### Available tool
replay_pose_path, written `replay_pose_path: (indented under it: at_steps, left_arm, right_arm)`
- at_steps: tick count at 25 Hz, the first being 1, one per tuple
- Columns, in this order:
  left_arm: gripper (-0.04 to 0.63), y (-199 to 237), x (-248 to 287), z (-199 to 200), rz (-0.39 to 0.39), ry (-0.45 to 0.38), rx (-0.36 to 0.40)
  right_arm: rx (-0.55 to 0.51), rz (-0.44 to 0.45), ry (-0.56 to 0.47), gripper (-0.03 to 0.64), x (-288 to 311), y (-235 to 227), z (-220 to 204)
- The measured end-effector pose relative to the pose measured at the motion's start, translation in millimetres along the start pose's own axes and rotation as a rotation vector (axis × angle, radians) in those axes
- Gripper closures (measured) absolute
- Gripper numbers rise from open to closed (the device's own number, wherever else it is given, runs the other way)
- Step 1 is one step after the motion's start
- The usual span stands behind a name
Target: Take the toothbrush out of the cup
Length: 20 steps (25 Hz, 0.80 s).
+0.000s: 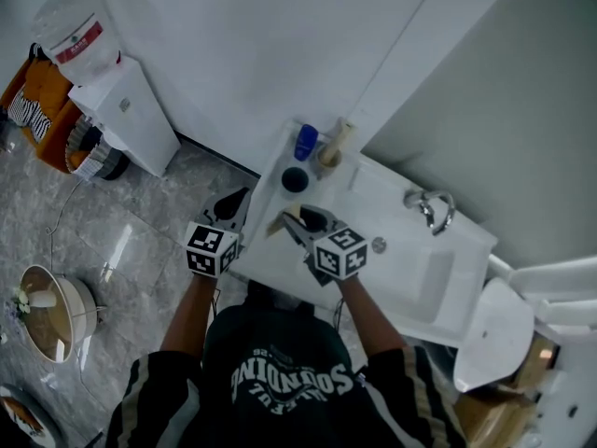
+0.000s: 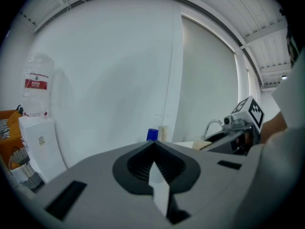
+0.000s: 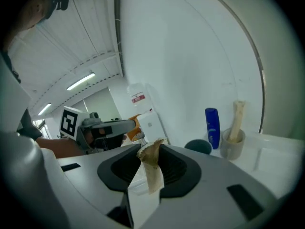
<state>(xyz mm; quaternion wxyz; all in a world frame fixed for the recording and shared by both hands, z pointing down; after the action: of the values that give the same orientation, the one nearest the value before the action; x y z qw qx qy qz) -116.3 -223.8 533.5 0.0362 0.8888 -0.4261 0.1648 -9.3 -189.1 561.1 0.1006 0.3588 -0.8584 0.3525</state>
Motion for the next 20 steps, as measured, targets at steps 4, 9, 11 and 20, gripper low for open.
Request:
replay_pose_path:
  at_steps: [4, 9, 11, 20]
  left_arm:
    - [0.597, 6.4, -6.2, -9.0, 0.012, 0.013, -0.009]
    - [0.597, 12.6, -12.9, -19.4, 0.028, 0.028, -0.022]
    - [0.597, 16.0, -15.7, -22.0, 0.034, 0.032, -0.025]
    - [0.597, 33.5, -23.1, -37.8, 0.062, 0.062, -0.044]
  right_arm:
    - [0.054, 0.020, 0.062, 0.506, 17.7, -3.0, -28.8]
    - [0.165, 0.044, 0.113, 0.506, 39.3, -11.5, -53.8]
    - [0.226, 0.041, 0.115, 0.506, 47.0, -20.0, -60.6]
    - [0.321, -0.047, 0.129, 0.506, 74.0, -56.1, -77.9]
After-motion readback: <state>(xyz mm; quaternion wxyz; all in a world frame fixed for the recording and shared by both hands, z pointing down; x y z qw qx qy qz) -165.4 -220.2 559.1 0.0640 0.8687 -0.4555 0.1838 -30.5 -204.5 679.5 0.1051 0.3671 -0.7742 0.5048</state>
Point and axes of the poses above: the fingertips, and each gripper's own axes: x forward along the fingers, y to its left, z out of its top, the point moved 1 cm from there along -x, backward along the fingers, and after that the axes turned 13 degrees about x, right-handed, at the moved point
